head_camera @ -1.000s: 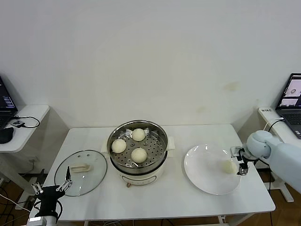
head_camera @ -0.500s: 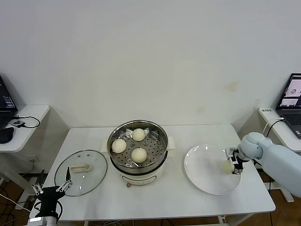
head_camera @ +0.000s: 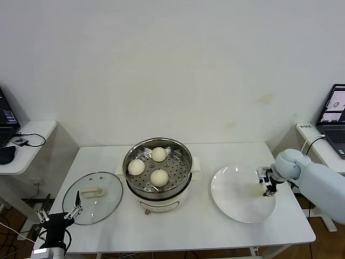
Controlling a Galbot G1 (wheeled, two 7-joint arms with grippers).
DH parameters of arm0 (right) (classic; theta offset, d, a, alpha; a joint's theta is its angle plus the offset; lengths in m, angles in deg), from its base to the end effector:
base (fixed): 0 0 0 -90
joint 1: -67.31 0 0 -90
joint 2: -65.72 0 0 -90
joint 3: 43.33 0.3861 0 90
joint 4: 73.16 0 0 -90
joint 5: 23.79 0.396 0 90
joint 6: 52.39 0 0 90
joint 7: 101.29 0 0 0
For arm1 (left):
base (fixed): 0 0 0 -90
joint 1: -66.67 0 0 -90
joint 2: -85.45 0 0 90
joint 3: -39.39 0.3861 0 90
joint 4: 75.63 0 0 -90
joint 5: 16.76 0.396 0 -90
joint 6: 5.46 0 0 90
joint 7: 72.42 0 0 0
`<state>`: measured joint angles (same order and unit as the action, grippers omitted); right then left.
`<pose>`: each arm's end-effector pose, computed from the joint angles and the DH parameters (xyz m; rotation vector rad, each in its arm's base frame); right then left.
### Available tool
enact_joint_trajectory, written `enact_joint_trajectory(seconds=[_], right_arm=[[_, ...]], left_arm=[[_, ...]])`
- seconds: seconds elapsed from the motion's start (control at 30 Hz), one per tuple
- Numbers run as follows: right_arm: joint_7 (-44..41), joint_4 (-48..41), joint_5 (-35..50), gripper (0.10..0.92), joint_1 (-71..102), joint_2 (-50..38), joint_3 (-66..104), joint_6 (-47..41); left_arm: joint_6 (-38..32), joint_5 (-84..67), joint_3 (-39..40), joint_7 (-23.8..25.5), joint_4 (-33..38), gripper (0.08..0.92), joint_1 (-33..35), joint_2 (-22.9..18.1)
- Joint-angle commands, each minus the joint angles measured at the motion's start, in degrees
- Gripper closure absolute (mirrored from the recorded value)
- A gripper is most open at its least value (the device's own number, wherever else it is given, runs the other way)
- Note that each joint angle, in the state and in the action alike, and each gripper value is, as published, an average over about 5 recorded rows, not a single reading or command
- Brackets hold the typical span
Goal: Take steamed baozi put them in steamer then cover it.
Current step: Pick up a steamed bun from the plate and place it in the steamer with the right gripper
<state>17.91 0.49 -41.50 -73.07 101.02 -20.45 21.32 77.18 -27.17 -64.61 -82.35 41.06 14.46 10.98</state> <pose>0.5358 -0.2038 -0.2518 1.0598 -1.3190 1.4328 0.1624 0.1382 -0.3508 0.3695 -3.0988 -0.2854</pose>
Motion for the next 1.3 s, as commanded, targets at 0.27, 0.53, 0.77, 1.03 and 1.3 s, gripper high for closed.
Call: enact_joint_trajectory(seconds=[0.27, 0.53, 0.77, 1.03, 1.3], right_arm=[[-0.50, 7.10, 19.48, 0.444, -32.68, 3.26, -15.15, -4.04], [3.57, 8.24, 34.84, 0.432, -46.94, 13.35, -24.07, -9.61], [9.64, 7.83, 46.46, 0.424, -46.83, 22.50, -26.58, -14.82], [14.75, 6.65, 47.93, 0.423, -40.87, 29.40, -28.84, -18.30], [16.77, 5.41, 44.95, 0.423, -35.07, 30.51, -31.48, -20.72]], left_arm=[[0.18, -0.16, 0.10, 0.00, 0.45, 0.177, -0.37, 0.51], [0.11, -0.23, 0.18, 0.02, 0.34, 0.177, -0.72, 0.77], [0.00, -0.32, 0.21, -0.04, 0.15, 0.177, -1.38, 0.36], [-0.50, -0.39, 0.13, -0.06, -0.43, 0.177, -1.33, 0.18], [-0.72, -0.59, 0.06, -0.10, -0.37, 0.177, -1.25, 0.00]])
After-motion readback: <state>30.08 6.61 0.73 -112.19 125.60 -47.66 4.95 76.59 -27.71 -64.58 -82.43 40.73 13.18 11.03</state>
